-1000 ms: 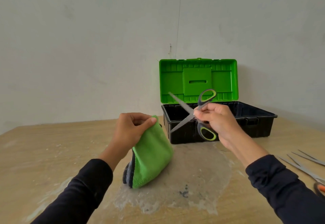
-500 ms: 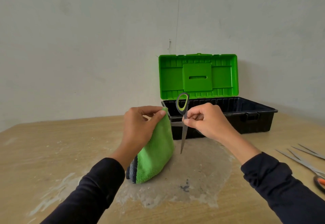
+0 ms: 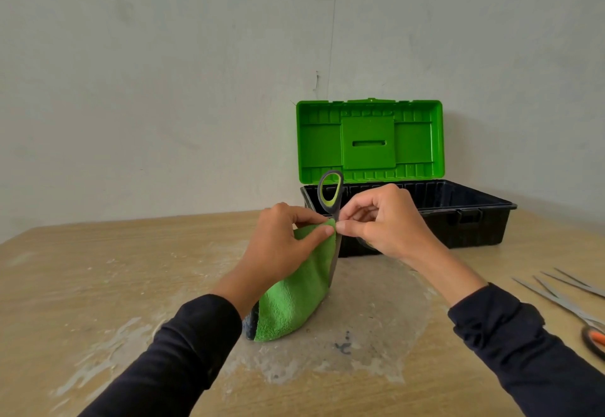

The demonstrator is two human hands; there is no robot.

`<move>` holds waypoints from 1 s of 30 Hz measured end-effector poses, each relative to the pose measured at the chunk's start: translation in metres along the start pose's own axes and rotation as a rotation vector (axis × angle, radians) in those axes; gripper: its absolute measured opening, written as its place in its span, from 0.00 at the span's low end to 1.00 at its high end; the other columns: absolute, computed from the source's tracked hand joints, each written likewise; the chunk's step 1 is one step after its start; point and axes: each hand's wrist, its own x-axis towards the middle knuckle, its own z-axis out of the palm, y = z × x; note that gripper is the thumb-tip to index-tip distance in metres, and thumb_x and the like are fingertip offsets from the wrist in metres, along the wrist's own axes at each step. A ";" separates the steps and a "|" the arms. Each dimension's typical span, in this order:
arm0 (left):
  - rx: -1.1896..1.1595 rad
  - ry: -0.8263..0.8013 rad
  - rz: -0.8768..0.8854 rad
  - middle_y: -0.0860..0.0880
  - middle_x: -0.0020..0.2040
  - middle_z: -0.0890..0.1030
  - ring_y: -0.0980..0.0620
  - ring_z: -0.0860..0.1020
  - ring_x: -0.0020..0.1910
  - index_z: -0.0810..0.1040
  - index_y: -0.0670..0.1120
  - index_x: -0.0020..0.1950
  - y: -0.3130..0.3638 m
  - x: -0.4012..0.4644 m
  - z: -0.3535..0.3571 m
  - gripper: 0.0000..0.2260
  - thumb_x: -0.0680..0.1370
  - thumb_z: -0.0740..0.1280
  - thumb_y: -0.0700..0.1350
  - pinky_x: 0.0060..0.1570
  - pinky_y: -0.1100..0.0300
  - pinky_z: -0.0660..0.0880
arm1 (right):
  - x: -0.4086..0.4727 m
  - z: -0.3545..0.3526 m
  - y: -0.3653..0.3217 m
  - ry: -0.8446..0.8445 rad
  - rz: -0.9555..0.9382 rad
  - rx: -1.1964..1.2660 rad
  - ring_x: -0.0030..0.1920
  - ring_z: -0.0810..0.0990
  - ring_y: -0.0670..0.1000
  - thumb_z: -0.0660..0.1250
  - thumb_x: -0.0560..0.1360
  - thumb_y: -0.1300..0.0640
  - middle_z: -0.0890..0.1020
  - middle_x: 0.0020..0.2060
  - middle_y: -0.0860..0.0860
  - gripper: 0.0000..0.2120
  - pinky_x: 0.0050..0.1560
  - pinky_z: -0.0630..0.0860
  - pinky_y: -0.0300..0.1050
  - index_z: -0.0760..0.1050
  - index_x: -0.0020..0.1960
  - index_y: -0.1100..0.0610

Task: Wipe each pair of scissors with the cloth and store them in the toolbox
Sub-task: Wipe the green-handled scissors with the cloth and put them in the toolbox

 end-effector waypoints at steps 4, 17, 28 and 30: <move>0.071 -0.041 0.084 0.53 0.40 0.83 0.74 0.73 0.40 0.84 0.45 0.47 0.004 0.000 -0.004 0.06 0.72 0.71 0.44 0.39 0.80 0.65 | 0.000 0.000 -0.001 -0.018 -0.009 -0.003 0.27 0.75 0.41 0.77 0.64 0.63 0.79 0.26 0.47 0.05 0.31 0.72 0.32 0.82 0.33 0.55; 0.029 -0.007 0.082 0.56 0.40 0.83 0.67 0.77 0.39 0.84 0.48 0.46 0.005 0.001 -0.001 0.06 0.71 0.72 0.46 0.37 0.77 0.68 | 0.001 -0.006 -0.003 -0.083 -0.001 0.004 0.32 0.79 0.46 0.76 0.65 0.63 0.82 0.30 0.50 0.06 0.38 0.78 0.43 0.81 0.33 0.55; 0.090 -0.020 0.171 0.51 0.41 0.85 0.60 0.76 0.43 0.84 0.47 0.47 0.002 0.001 -0.003 0.06 0.73 0.70 0.45 0.40 0.70 0.69 | -0.001 -0.007 -0.003 -0.041 0.099 0.110 0.33 0.77 0.48 0.76 0.65 0.64 0.81 0.29 0.51 0.06 0.41 0.78 0.47 0.81 0.33 0.57; 0.100 -0.015 0.163 0.51 0.42 0.85 0.61 0.76 0.43 0.84 0.47 0.47 0.000 0.002 -0.004 0.06 0.73 0.70 0.45 0.40 0.73 0.69 | 0.000 -0.009 -0.003 -0.035 0.104 0.114 0.32 0.77 0.47 0.76 0.65 0.64 0.81 0.28 0.51 0.05 0.40 0.78 0.45 0.81 0.33 0.58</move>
